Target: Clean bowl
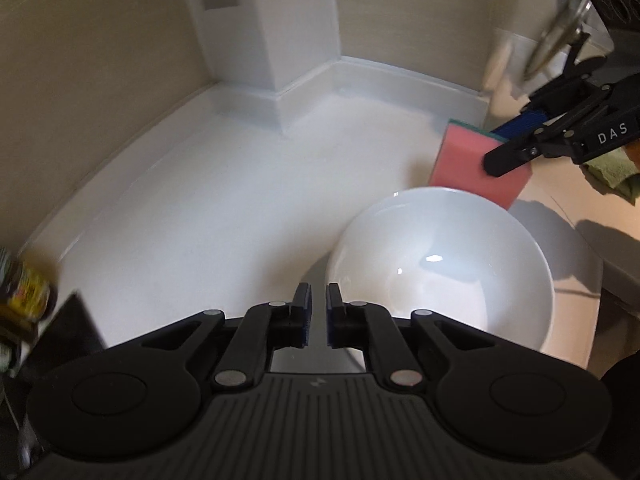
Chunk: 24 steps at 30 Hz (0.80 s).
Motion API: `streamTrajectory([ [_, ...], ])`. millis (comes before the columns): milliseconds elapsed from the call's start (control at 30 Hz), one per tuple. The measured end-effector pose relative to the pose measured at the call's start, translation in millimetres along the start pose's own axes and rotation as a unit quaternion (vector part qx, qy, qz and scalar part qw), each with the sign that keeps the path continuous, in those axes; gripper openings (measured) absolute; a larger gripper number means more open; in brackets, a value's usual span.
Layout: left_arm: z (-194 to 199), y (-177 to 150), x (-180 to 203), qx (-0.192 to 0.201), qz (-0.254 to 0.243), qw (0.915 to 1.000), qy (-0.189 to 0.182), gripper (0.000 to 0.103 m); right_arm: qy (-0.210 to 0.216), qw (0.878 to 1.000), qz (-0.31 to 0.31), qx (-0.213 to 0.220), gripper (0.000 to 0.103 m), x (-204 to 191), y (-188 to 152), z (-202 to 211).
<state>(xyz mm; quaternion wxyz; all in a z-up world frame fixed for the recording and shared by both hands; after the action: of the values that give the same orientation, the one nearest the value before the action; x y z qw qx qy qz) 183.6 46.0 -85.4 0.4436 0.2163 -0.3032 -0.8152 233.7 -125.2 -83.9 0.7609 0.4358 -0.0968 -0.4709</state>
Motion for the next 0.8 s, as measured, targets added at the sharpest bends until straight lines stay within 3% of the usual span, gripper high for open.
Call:
streamTrajectory([
  [67, 3, -7, 2, -0.002, 0.018, 0.9998, -0.007, 0.006, 0.0, 1.0, -0.008, 0.002, 0.024, 0, -5, 7],
  [200, -4, -6, 0, -0.013, -0.001, 0.9997, -0.021, 0.005, 0.004, 1.0, -0.001, -0.005, 0.024, -1, -10, 12],
  [367, -19, 11, 4, -0.032, -0.067, 0.9961, -0.047, 0.003, 0.007, 1.0, 0.009, -0.009, 0.024, 1, -4, 6],
  [500, -39, 29, 12, -0.037, -0.104, 0.9928, -0.045, 0.001, -0.009, 1.0, 0.027, 0.001, 0.024, -1, 6, -6],
  [567, -43, 33, 11, -0.036, -0.085, 0.9952, -0.033, 0.002, -0.015, 0.999, 0.032, 0.002, 0.024, -1, 7, -8],
  [667, -33, 26, 1, -0.027, -0.012, 0.9996, -0.004, 0.006, -0.013, 1.0, 0.02, 0.004, 0.024, 2, 4, -5],
  [700, -28, 22, -2, -0.027, 0.008, 0.9996, 0.007, 0.011, -0.011, 1.0, 0.011, 0.006, 0.024, 4, 2, -1],
  [800, -14, 2, -3, -0.038, 0.049, 0.9979, 0.015, 0.012, -0.008, 1.0, -0.008, 0.011, 0.024, 7, -3, 6],
])
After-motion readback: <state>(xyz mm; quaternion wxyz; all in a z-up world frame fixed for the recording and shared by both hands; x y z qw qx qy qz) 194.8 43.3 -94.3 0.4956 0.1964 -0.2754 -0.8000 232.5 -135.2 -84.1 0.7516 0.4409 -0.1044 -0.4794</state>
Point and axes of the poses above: each gripper's, at about its wrist camera, not at the fingertips, and z roughly against the way its jaws point, x to its right, y to its top, the point moved 10 cm from there along -z, roughly the way its jaws point, and after that the axes turned 7 degrees about x, right-handed, at the moved point
